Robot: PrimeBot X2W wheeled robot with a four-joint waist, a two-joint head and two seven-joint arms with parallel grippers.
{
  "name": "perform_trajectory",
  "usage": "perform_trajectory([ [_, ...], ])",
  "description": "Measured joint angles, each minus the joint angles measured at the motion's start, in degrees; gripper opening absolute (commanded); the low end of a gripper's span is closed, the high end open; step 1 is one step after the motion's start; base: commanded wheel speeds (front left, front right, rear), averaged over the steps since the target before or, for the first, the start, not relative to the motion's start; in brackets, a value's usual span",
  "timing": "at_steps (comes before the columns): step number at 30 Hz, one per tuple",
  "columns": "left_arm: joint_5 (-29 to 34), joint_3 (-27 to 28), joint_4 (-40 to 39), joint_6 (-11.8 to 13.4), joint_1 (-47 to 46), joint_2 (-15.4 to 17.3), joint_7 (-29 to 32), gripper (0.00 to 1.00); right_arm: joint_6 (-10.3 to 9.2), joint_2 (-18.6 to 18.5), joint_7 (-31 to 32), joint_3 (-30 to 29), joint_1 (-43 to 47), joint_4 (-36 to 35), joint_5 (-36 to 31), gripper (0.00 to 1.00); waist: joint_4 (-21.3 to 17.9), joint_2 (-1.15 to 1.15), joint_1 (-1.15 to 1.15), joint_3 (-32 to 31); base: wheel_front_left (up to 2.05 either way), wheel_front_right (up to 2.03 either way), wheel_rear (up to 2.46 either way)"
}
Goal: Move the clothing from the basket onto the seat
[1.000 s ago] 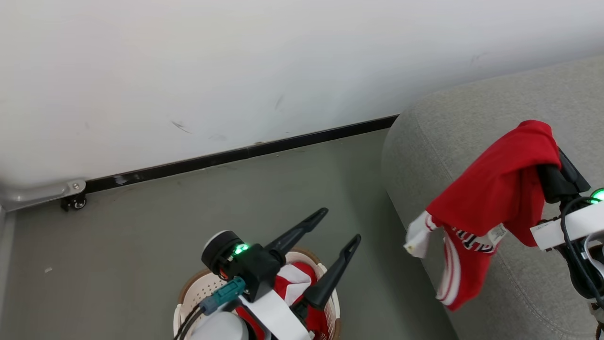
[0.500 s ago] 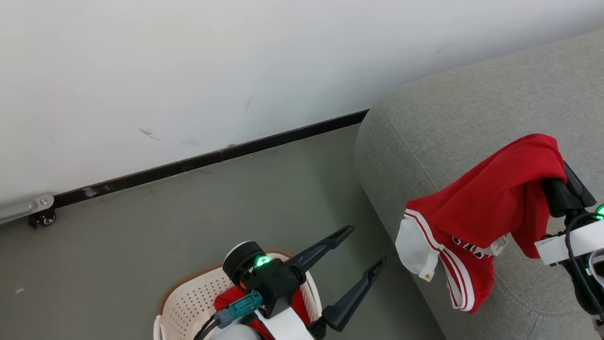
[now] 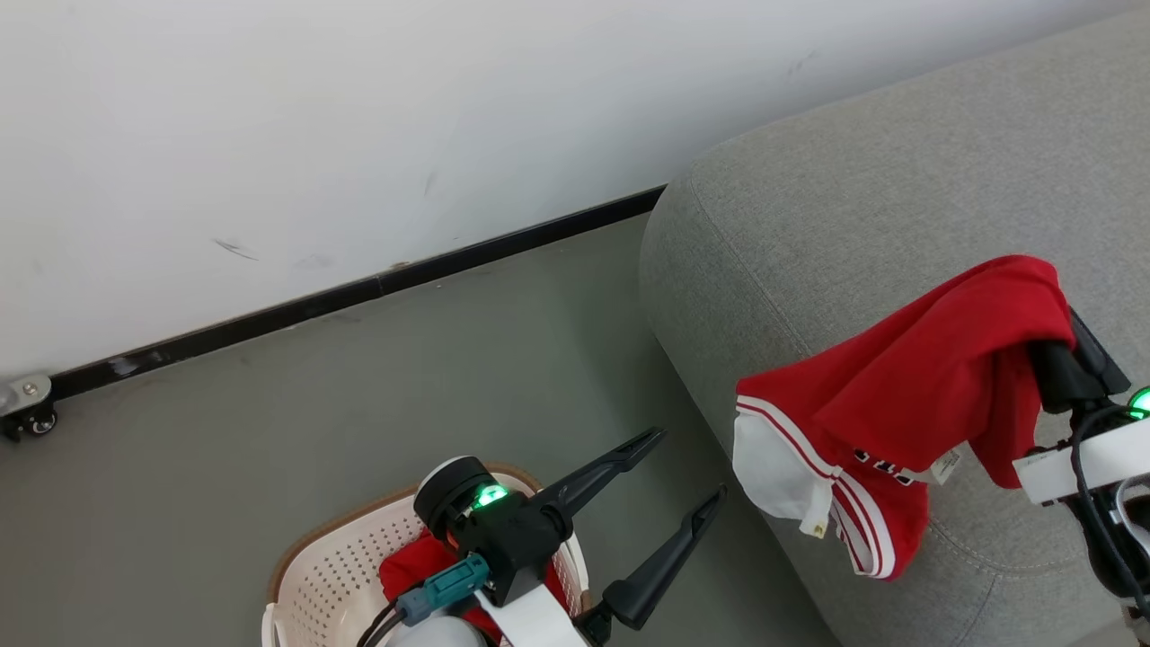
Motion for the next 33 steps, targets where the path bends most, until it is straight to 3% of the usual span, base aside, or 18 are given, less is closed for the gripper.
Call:
perform_trajectory([
  [18, 0.9, 3.9, -2.2, 1.3, -4.4, 2.4, 0.0, 1.0, 0.01, -5.8, 1.9, -10.0, -23.3, 2.5, -4.2, 0.0, 0.7, 0.0, 0.0, 5.5, 0.0, 0.0, 0.0],
  [25, 1.3, 5.1, -3.9, 2.1, -5.8, 3.2, 0.5, 1.0, 0.01, -9.7, 4.4, -16.1, -30.9, 6.3, -5.9, 0.0, 1.3, 0.0, 0.0, 8.2, 0.0, 0.0, 0.0],
  [33, 2.2, 5.6, -5.9, 2.7, -7.1, 4.0, 1.4, 1.0, 0.01, -12.0, 6.4, -20.9, -33.6, 13.2, -6.9, 0.0, 2.3, 0.0, 0.0, 11.3, 0.0, 0.0, 0.0],
])
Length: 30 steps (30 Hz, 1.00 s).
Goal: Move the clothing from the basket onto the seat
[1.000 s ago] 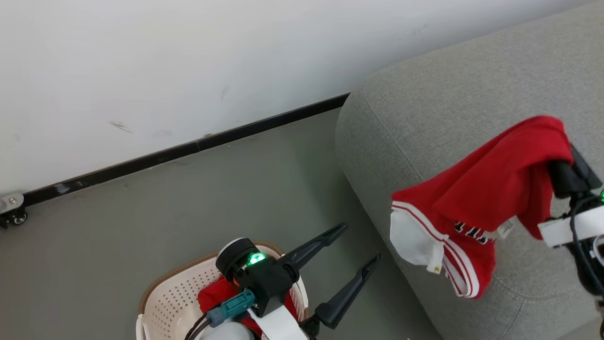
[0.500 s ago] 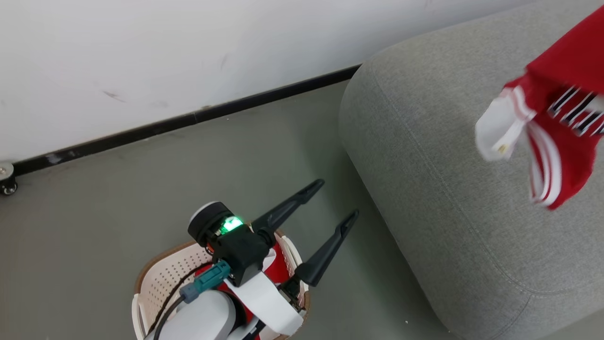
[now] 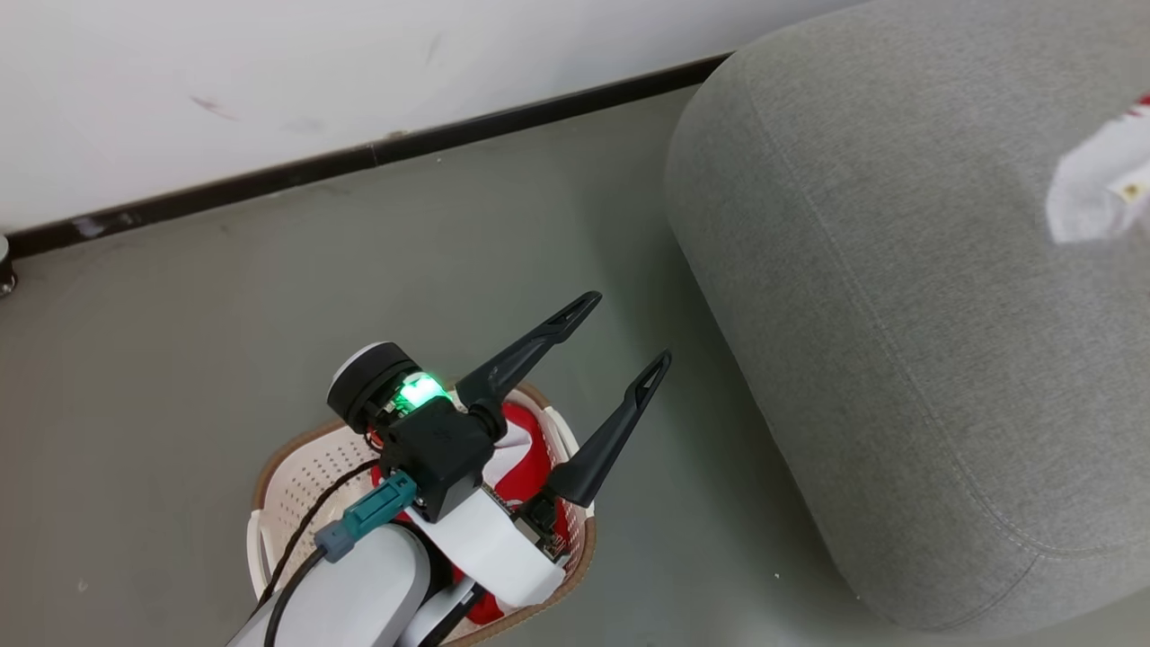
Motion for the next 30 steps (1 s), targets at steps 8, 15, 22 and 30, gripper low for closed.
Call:
perform_trajectory([
  [8, 1.0, 0.0, -1.5, 0.0, -1.5, 0.4, 0.7, 1.0, 0.0, 0.1, 0.0, -2.0, 0.3, 6.6, -0.3, 0.0, 1.2, 0.0, 0.0, 3.1, 0.0, 0.0, 0.0],
  [15, 1.5, -0.4, -2.1, 0.0, -2.6, 0.5, 1.3, 1.0, 0.0, 2.0, -1.9, -2.6, 2.0, 10.0, -1.4, 0.0, 2.1, 0.0, 0.0, 5.7, 0.0, 0.0, 0.0],
  [22, 1.8, -1.4, -2.9, -0.1, -4.2, 0.2, 1.8, 1.0, 0.0, 5.7, -3.0, -1.8, 4.2, 13.4, -2.1, 0.0, 2.5, 0.0, 0.0, 7.8, 0.0, 0.0, 0.0],
  [30, 2.5, -3.3, -3.1, -0.6, -4.8, -0.2, 2.4, 1.0, 0.0, 11.1, -4.0, -1.6, 9.0, 18.6, -3.4, 0.0, 3.0, 0.0, 0.0, 10.1, 0.0, 0.0, 0.0],
])
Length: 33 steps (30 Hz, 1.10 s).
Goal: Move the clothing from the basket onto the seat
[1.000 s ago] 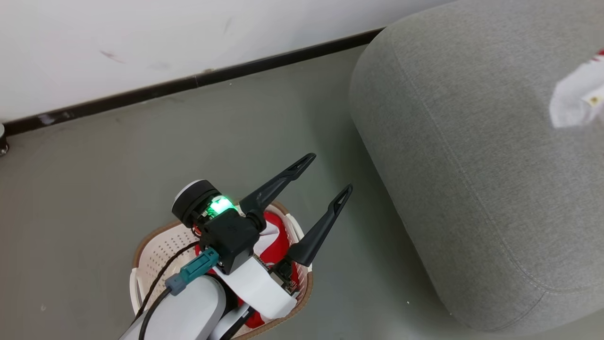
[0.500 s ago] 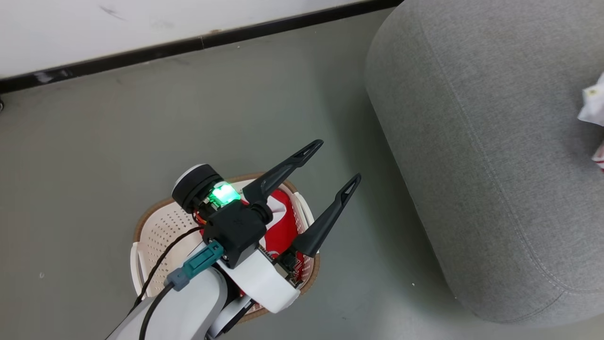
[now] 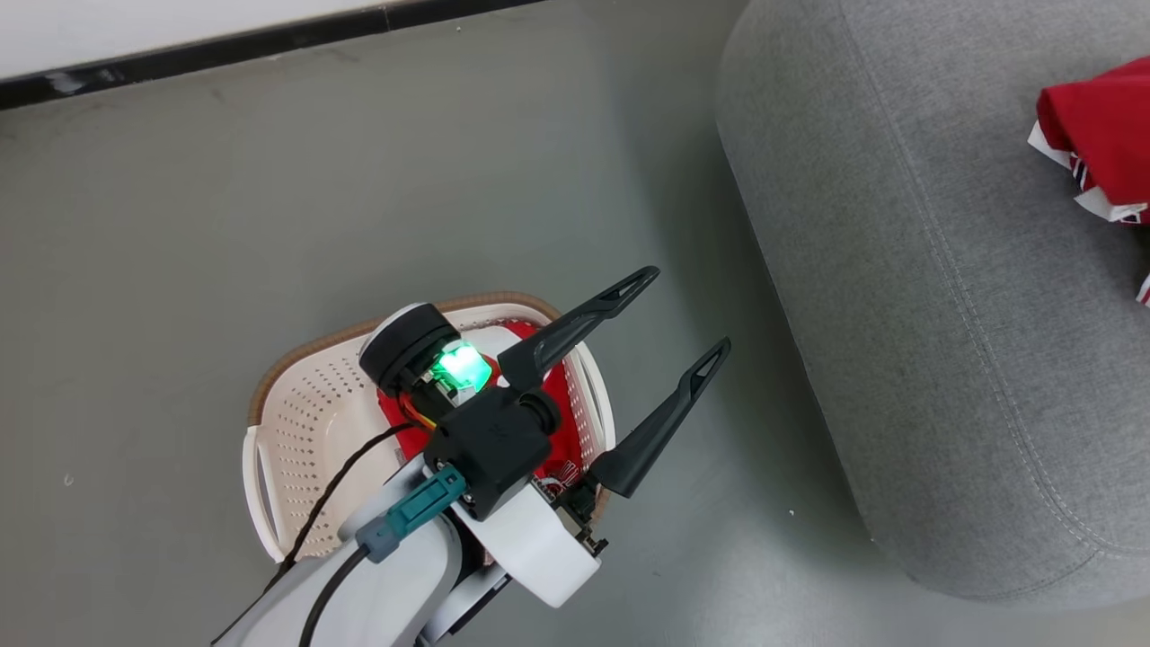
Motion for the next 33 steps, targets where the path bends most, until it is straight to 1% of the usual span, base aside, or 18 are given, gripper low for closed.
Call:
perform_trajectory([
  [5, 0.1, -0.5, 0.0, 0.0, -1.1, -0.2, 0.1, 1.0, 0.0, 1.7, -0.5, -0.2, 0.7, 1.9, -0.3, 0.0, 0.1, 0.0, 0.0, 1.1, 0.0, 0.0, 0.0],
  [11, 0.4, -0.6, 0.4, 0.0, -1.3, -0.2, 0.1, 1.0, 0.0, 2.2, -1.4, -0.2, 0.7, 3.6, -1.9, 0.0, -0.2, 0.0, 0.0, 2.1, 0.0, 0.0, 0.0],
  [13, 0.6, -0.6, 0.8, -0.3, -1.8, 0.0, 0.0, 1.0, 0.0, 3.1, -1.4, -0.3, 0.7, 4.6, -2.7, 0.0, -0.5, 0.0, 0.0, 2.3, 0.0, 0.0, 0.0],
  [14, 0.6, -0.6, 1.0, -0.3, -2.0, 0.0, 0.0, 1.0, 0.0, 3.4, -1.4, -0.3, 0.7, 5.0, -2.9, 0.11, -0.5, 0.0, 0.0, 2.4, 0.0, 0.0, 0.0],
  [15, 0.6, -0.6, 1.1, -0.5, -2.0, 0.0, -0.1, 1.0, 0.0, 3.8, -1.5, -0.4, 0.7, 5.3, -2.9, 0.24, -0.6, 0.0, 0.0, 2.4, 0.0, 0.0, 0.0],
  [17, 0.6, -0.8, 1.5, -0.5, -2.0, 0.0, -0.2, 1.0, 0.0, 4.2, -1.6, -0.7, 0.7, 5.9, -3.0, 0.44, -0.7, 0.0, 0.0, 2.3, 0.0, 0.0, 0.0],
  [18, 0.6, -0.8, 1.5, -0.5, -2.0, 0.0, -0.2, 1.0, 0.0, 4.2, -1.6, -0.7, 0.7, 5.9, -3.0, 0.44, -0.7, 0.0, 0.0, 2.3, 0.0, 0.0, 0.0],
  [19, 0.6, -0.9, 1.7, -0.5, -2.0, 0.1, -0.2, 1.0, 0.0, 4.4, -1.7, -0.8, 0.7, 6.3, -3.0, 0.66, -0.8, 0.0, 0.0, 2.2, 0.0, 0.0, 0.0],
  [20, 0.6, -1.0, 2.2, -0.5, -2.0, 0.1, -0.3, 1.0, 0.0, 4.8, -1.8, -1.2, 0.7, 6.8, -2.9, 0.97, -0.8, 0.0, 0.0, 2.1, 0.0, 0.0, 0.0],
  [21, 0.6, -1.1, 2.4, -0.5, -2.0, 0.1, -0.4, 1.0, 0.0, 5.1, -1.8, -1.3, 0.7, 7.0, -2.7, 1.0, -0.9, 0.0, 0.0, 2.0, 0.0, 0.0, 0.0],
  [26, 0.6, -1.3, 3.6, -0.5, -2.0, 0.4, -0.9, 1.0, 0.0, 6.0, -1.9, -0.8, 0.7, 7.0, -2.6, 1.0, -1.0, 0.0, 0.0, 1.3, 0.0, 0.0, 0.0],
  [33, 0.5, -1.3, 5.1, -0.5, -1.7, 0.8, -1.5, 1.0, 0.0, 6.0, -2.1, 0.8, 2.8, 5.4, -3.2, 1.0, -1.6, 0.0, 0.0, 0.0, 0.0, 0.0, 0.0],
])
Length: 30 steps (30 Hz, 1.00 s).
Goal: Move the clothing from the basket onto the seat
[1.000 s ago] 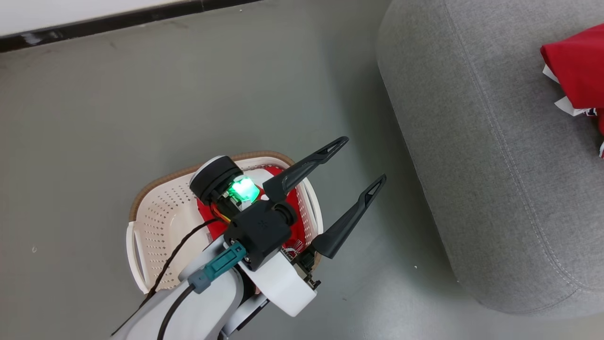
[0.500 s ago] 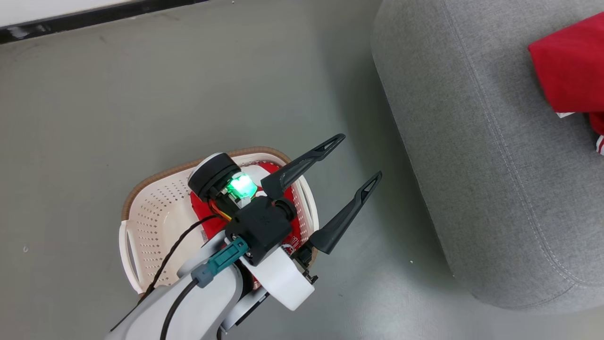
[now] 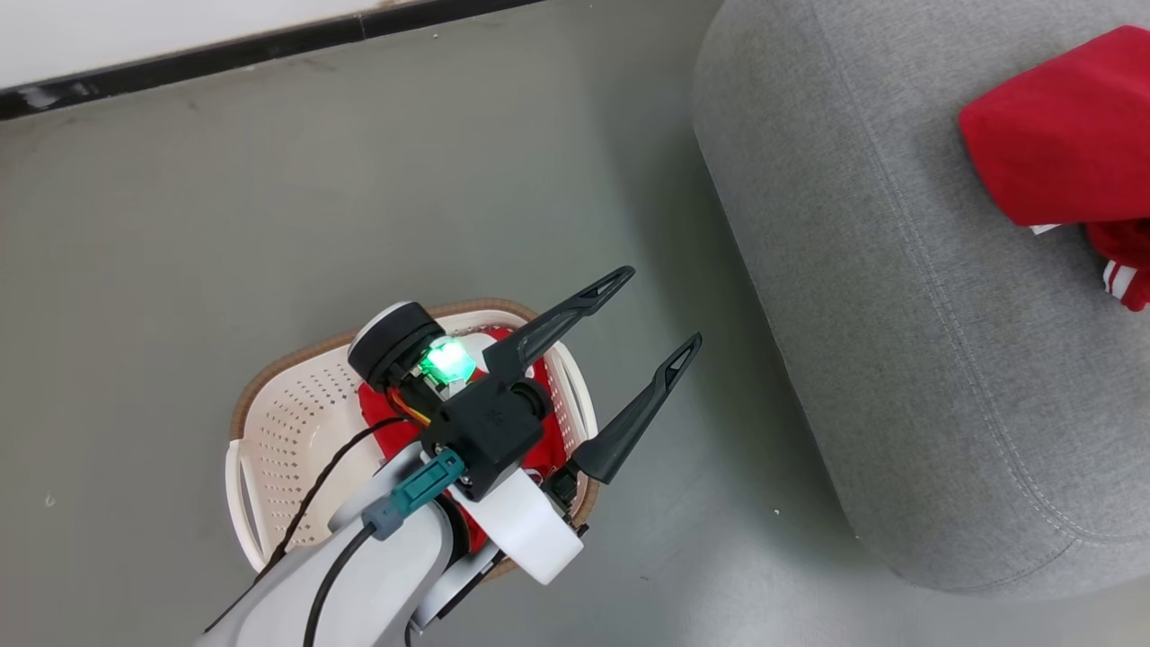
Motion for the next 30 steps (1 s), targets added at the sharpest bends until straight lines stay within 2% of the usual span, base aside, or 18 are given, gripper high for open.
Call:
perform_trajectory([
  [11, -0.6, 0.5, 1.2, 0.0, 1.7, 0.1, -1.0, 1.0, 0.0, 1.0, -0.2, 1.3, 5.9, -5.6, -0.5, 1.0, -1.6, 0.0, 0.0, -2.4, 0.0, 0.0, 0.0],
  [19, -1.2, 1.0, 1.9, 0.0, 2.3, 0.4, -1.4, 1.0, 0.0, 1.2, -0.3, 2.0, 7.7, -15.6, -1.7, 1.0, -3.0, 0.0, 0.0, -4.3, 0.0, 0.0, 0.0],
  [24, -1.6, 1.8, 2.6, 0.2, 3.6, 0.3, -1.9, 1.0, 0.0, 1.1, -0.3, 3.9, 8.2, -20.8, -3.6, 1.0, -3.5, 0.0, 0.0, -5.8, 0.0, 0.0, 0.0],
  [30, -2.2, 3.6, 3.1, 1.3, 4.8, 0.0, -2.4, 1.0, 0.0, 2.2, -0.3, 7.4, 8.4, -23.9, -3.7, 1.0, -3.0, 0.0, 0.0, -7.7, 0.0, 0.0, 0.0],
])
